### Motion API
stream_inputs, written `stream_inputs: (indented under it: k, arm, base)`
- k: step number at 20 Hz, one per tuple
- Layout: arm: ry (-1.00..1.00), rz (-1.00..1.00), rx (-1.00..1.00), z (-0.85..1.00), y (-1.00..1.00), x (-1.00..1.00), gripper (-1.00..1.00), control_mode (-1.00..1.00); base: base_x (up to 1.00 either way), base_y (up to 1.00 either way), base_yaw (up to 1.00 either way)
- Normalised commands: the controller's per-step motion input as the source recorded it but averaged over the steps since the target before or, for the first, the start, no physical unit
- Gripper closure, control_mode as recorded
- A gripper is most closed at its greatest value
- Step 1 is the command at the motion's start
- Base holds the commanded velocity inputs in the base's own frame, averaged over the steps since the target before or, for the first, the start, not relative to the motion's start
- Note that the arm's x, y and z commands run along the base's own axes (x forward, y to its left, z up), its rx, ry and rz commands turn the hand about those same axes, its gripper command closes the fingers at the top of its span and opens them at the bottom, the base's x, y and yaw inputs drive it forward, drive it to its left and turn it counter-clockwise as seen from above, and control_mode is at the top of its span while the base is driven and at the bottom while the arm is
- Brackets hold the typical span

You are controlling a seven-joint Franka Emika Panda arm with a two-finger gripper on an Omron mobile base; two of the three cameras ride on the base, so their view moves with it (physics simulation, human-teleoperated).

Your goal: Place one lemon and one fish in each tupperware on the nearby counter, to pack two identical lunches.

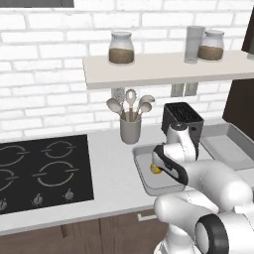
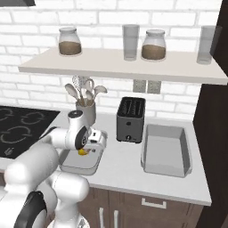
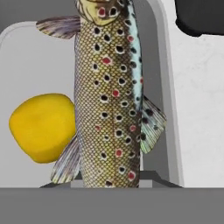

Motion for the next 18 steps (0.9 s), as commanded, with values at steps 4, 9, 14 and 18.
stream_inputs:
  k: [4,9,14,18]
  arm:
    - [0.00,-0.02,0.00,-0.45,0.00,-0.06,1.00,-1.00]
    - [0.00,-0.01,0.00,-0.23,0.00,-0.03,1.00,-1.00]
    - [0.00,0.00,0.00,-0.27,0.00,-0.02,1.00,-1.00]
    - [0.00,0.00,0.00,-0.29,0.00,0.00,1.00,-1.00]
  base:
    - [0.00,0.00,0.00]
    - [0.00,0.00,0.00]
    - [0.00,0.00,0.00]
    - [0.00,0.00,0.00]
